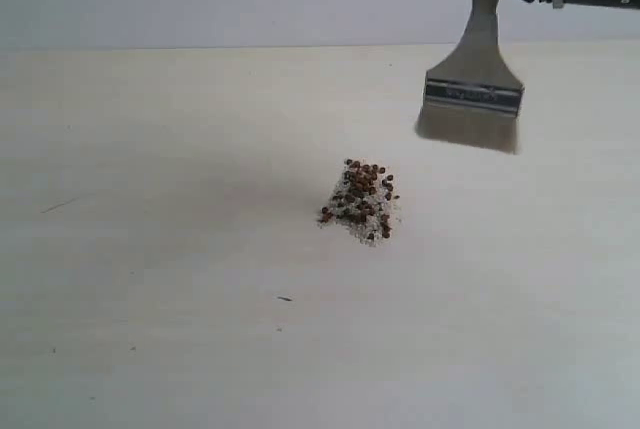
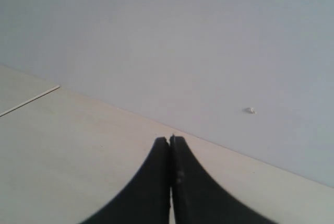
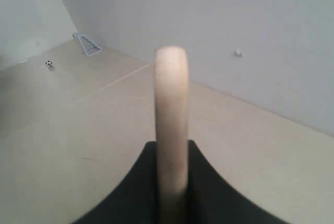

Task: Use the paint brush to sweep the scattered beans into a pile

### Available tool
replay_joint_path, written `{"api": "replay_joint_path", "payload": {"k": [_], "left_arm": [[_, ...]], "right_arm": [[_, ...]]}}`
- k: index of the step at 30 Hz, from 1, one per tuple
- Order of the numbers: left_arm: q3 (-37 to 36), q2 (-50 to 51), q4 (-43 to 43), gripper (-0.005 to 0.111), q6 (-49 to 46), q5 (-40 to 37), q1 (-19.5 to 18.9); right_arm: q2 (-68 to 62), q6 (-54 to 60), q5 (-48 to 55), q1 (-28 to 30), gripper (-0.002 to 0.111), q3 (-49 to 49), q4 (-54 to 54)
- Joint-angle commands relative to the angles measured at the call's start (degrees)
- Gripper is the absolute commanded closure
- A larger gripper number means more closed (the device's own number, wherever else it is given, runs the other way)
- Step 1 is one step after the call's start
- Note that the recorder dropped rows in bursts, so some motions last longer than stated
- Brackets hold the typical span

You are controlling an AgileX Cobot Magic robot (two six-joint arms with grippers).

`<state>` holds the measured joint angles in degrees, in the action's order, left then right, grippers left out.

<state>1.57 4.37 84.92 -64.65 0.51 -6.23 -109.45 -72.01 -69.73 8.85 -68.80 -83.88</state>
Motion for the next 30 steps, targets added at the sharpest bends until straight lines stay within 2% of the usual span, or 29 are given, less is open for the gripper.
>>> {"api": "replay_joint_path", "payload": {"k": [1,8,13,20,30], "left_arm": [[-0.20,0.19,0.22,0.107,0.03,-0.17,-0.15],[-0.20,0.19,0.22,0.107,0.03,-0.17,-0.15],[-0.20,0.19,0.22,0.107,0.03,-0.17,-0.15],[-0.20,0.19,0.22,0.107,-0.16,-0.17,-0.15],[-0.20,0.19,0.22,0.107,-0.16,-0.17,-0.15]], "right_arm": [[2.68,10.27,-0.24,-0.18,0.108,9.68,5.44],[9.31,13.91,-0.24,-0.69,0.108,16.78,2.69],[12.69,20.69,-0.24,-6.66,0.108,21.31,1.93],[9.18,27.77,-0.24,-14.52,0.108,22.13,1.07],[1.71,30.37,-0.24,-14.89,0.108,21.21,2.20]]}}
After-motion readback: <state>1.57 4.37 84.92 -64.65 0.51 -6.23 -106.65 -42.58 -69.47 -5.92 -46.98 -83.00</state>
